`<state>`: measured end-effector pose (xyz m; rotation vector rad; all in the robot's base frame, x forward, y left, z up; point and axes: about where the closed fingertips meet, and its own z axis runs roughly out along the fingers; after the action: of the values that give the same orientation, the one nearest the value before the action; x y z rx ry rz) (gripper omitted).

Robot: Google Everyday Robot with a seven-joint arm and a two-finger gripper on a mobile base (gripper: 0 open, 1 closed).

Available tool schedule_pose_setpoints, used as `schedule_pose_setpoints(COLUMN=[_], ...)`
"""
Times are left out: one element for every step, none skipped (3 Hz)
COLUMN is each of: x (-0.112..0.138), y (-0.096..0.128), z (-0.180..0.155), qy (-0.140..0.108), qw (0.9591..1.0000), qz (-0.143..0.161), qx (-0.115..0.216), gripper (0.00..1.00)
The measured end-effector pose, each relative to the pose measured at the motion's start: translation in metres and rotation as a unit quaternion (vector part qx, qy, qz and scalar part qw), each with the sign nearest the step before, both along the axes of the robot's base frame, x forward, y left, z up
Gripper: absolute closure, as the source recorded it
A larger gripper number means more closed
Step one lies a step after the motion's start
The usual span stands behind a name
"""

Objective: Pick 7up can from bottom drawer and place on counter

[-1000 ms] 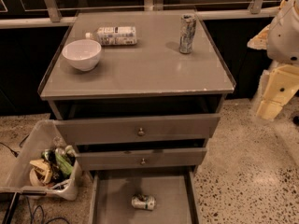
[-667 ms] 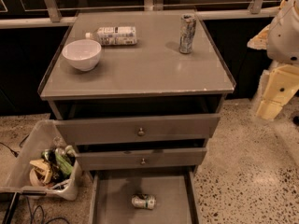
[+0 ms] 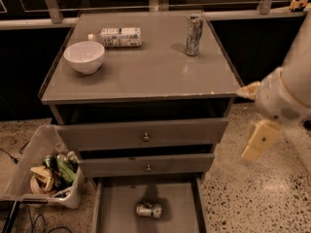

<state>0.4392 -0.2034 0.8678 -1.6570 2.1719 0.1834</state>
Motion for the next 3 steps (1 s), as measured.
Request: schedule_pose_setpoints(x=[-0.015, -0.014, -0.019], y=[0.017, 0.017, 0.033], z=[-0.109, -0.108, -0.147], qy=[-0.002, -0.002, 0.035], qw=[0.9978, 0.9978, 0.9959], qz=[0.017, 0.016, 0.017], qx=[0.064, 0.064, 0.081], gripper=[0.00, 0.00, 0.00])
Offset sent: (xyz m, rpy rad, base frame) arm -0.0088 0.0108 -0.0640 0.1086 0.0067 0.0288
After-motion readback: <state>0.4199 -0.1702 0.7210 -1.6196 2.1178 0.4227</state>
